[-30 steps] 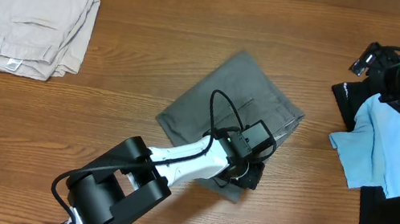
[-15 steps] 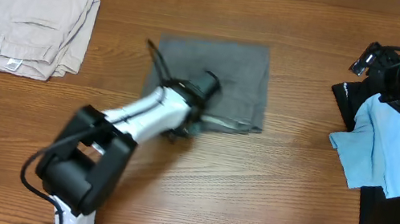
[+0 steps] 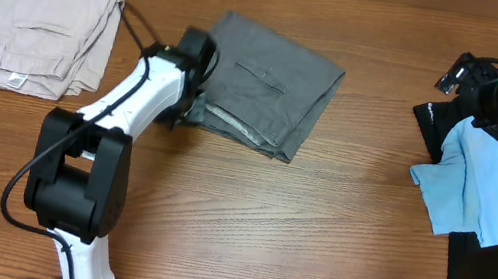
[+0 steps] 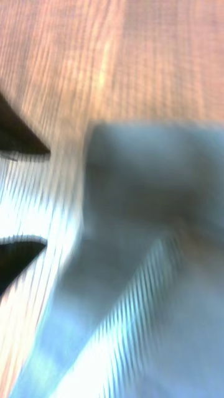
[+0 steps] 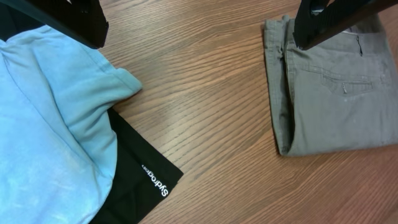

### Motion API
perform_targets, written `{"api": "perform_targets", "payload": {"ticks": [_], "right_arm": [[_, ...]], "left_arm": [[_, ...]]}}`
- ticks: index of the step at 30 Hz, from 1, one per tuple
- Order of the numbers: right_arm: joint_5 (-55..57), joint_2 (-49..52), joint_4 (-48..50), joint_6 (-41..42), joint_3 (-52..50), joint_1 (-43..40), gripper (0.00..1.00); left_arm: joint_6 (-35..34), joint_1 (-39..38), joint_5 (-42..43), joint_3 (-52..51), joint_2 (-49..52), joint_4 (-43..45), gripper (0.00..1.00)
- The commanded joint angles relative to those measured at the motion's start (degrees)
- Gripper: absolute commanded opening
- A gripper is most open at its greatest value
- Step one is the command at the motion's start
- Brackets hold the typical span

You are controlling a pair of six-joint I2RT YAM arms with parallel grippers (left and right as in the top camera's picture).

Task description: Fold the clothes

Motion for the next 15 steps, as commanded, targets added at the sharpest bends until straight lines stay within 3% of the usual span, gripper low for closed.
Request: {"api": "perform_targets", "payload": {"ticks": [1, 3, 15], "right_arm": [[0.2, 0.1, 0.1, -0.2, 0.5, -0.1, 1.00], [0.2, 0.1, 0.1, -0.2, 0.5, -0.1, 1.00], [0.2, 0.1, 0.1, -0.2, 0.5, -0.1, 1.00]], "left_arm": [[9.8, -1.2, 8.2, 8.0, -5.3, -0.5, 0.91], [12.0, -1.1, 10.0, 11.0, -5.4, -0.5, 1.00], [12.2, 0.0, 5.6, 11.8, 2.2, 9.6, 1.00]]}}
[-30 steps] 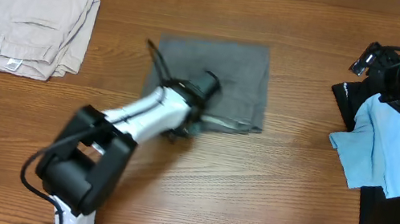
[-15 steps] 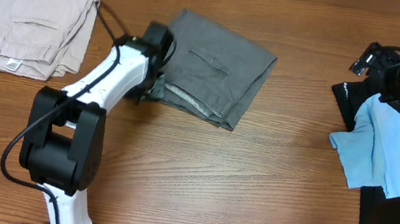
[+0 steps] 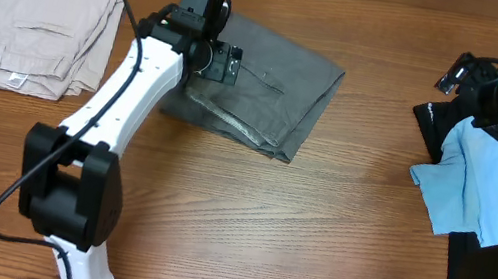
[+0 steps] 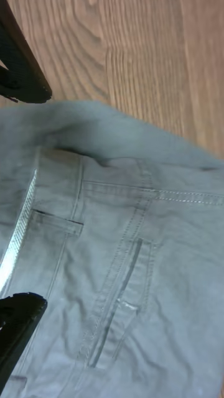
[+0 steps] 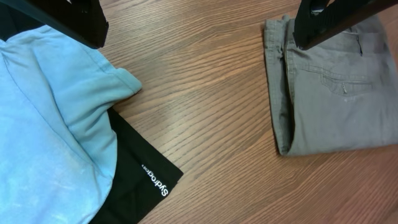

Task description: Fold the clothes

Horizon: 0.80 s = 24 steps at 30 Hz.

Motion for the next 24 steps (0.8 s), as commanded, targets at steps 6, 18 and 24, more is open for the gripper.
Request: {"api": "perform_targets", "payload": {"ticks": [6, 18, 24], "right_arm": [[0.2, 0.1, 0.1, -0.2, 0.5, -0.1, 1.00], [0.2, 0.1, 0.1, -0.2, 0.5, -0.1, 1.00], [0.2, 0.1, 0.1, -0.2, 0.4, -0.1, 1.00]], "left_arm": [[1.1, 0.4, -5.6, 0.4, 9.5, 1.3, 1.00], [1.1, 0.1, -13.2, 0.3, 13.1, 0.1, 1.00], [0.9, 0.1, -14.2, 0.2, 13.3, 1.3, 1.00]]}}
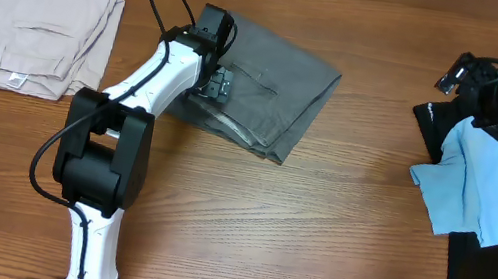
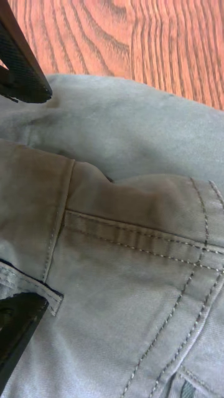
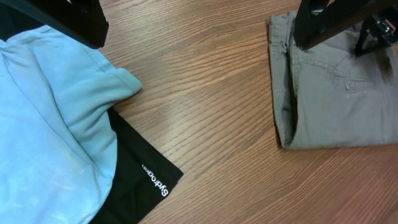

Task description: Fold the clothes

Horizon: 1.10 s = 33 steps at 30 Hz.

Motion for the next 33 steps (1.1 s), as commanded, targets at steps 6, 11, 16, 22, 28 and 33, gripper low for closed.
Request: {"api": "perform_targets", "payload": {"ticks": [6, 11, 16, 22, 28, 33], "right_arm": [[0.2, 0.1, 0.1, -0.2, 0.5, -0.1, 1.00], [0.2, 0.1, 0.1, -0.2, 0.5, -0.1, 1.00], [0.2, 0.1, 0.1, -0.2, 0.5, -0.1, 1.00], [0.2, 0.1, 0.1, -0.2, 0.5, -0.1, 1.00], [0.2, 0.1, 0.1, -0.2, 0.5, -0.1, 1.00], [0.2, 0.1, 0.1, -0.2, 0.5, -0.1, 1.00]], "left_arm": [[0.8, 0.2, -1.6, 0.2, 2.8, 1.4, 1.00], [0.9, 0.3, 0.9, 0.2, 6.7, 1.4, 1.00], [0.8, 0.3, 5.7, 0.2, 7.9, 0.7, 0.91], [0.9, 0.7, 5.2, 0.2, 7.9, -1.7, 1.00], [1.1, 1.1, 5.1, 1.2, 6.2, -3.3, 1.00], [1.1, 1.2, 5.2, 1.9, -1.6, -2.8, 1.00]]}}
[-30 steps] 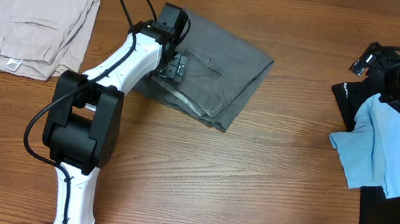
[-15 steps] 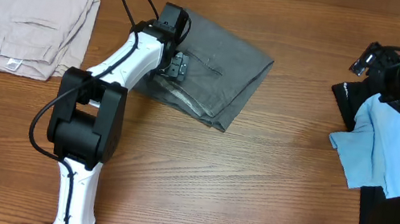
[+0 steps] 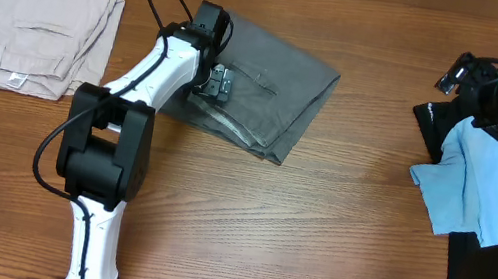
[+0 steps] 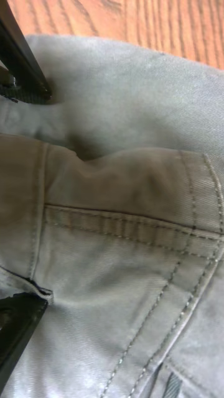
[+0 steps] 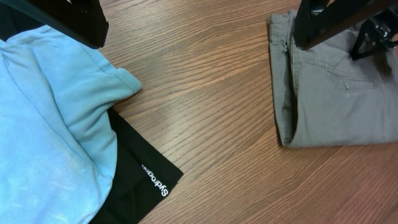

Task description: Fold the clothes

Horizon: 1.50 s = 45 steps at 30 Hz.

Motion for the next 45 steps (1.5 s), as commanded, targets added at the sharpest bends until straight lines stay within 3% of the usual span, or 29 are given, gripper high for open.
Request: {"api": "perform_targets", "payload": {"ticks": [1, 6, 20, 32, 35, 36, 37, 43, 45], "right_arm": [[0.2, 0.1, 0.1, -0.2, 0.5, -0.1, 1.00], [0.2, 0.1, 0.1, -0.2, 0.4, -0.1, 1.00], [0.2, 0.1, 0.1, -0.2, 0.5, -0.1, 1.00], [0.2, 0.1, 0.1, -0.2, 0.5, -0.1, 1.00], [0.2, 0.1, 0.1, -0.2, 0.5, -0.1, 1.00], [0.2, 0.1, 0.1, -0.2, 0.5, -0.1, 1.00], [0.2, 0.1, 0.1, -0.2, 0.5, -0.1, 1.00], [0.2, 0.1, 0.1, -0.2, 0.5, -0.1, 1.00], [0.2, 0.1, 0.1, -0.2, 0.5, -0.1, 1.00]], "left_arm": [[1.7, 0.4, 0.6, -0.9, -5.6, -0.5, 1.00], [2.6, 1.8, 6.6, -0.9, -7.2, -0.1, 1.00], [4.3, 3.7, 9.9, -1.0, 0.4, 2.5, 1.00], [4.1, 3.6, 11.3, -1.0, 6.8, -0.9, 1.00], [4.1, 3.6, 12.7, -1.0, 6.9, -1.1, 0.76], [4.2, 3.6, 12.7, -1.0, 6.9, -1.4, 0.55], [4.2, 3.6, 12.7, -1.0, 6.9, -1.7, 0.43], [6.4, 3.6, 12.3, -1.0, 6.8, -3.2, 0.04], [6.5, 3.6, 12.1, -0.5, 6.3, -3.9, 0.04]]}}
